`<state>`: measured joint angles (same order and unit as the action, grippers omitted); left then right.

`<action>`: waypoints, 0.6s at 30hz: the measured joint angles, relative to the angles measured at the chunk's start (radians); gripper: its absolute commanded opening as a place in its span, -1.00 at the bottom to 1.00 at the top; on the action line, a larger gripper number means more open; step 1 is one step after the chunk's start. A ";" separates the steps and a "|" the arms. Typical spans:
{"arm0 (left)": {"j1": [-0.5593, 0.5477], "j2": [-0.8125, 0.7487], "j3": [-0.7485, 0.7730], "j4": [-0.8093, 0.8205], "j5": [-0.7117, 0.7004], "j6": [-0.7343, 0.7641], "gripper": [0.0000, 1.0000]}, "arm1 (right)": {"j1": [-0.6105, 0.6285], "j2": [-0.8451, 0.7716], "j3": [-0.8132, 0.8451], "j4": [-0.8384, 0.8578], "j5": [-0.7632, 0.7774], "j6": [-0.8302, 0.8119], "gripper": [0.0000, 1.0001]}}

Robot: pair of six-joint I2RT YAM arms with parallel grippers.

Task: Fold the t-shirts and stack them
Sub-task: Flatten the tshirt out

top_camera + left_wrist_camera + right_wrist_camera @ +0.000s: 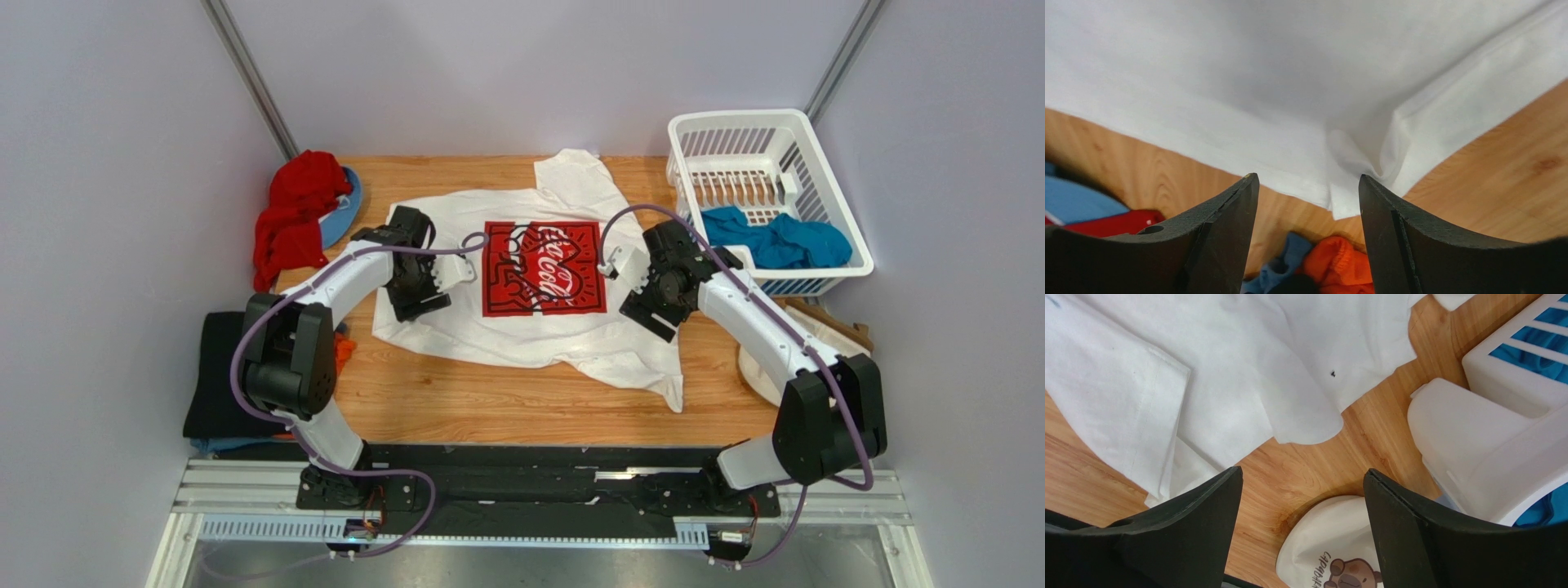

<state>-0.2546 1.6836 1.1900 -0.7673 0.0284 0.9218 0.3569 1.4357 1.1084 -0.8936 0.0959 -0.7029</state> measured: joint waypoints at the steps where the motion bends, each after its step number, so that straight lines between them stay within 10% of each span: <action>1: 0.000 0.000 -0.009 -0.017 0.013 0.002 0.39 | 0.000 -0.008 -0.008 -0.008 0.002 0.000 0.54; 18: 0.000 -0.001 -0.009 -0.137 0.176 0.001 0.37 | 0.000 -0.097 -0.145 -0.012 0.019 0.004 0.52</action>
<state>-0.2543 1.6829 1.1809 -0.9047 0.2043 0.9230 0.3569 1.3384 0.9638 -0.9058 0.1150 -0.6987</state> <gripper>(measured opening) 0.691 0.765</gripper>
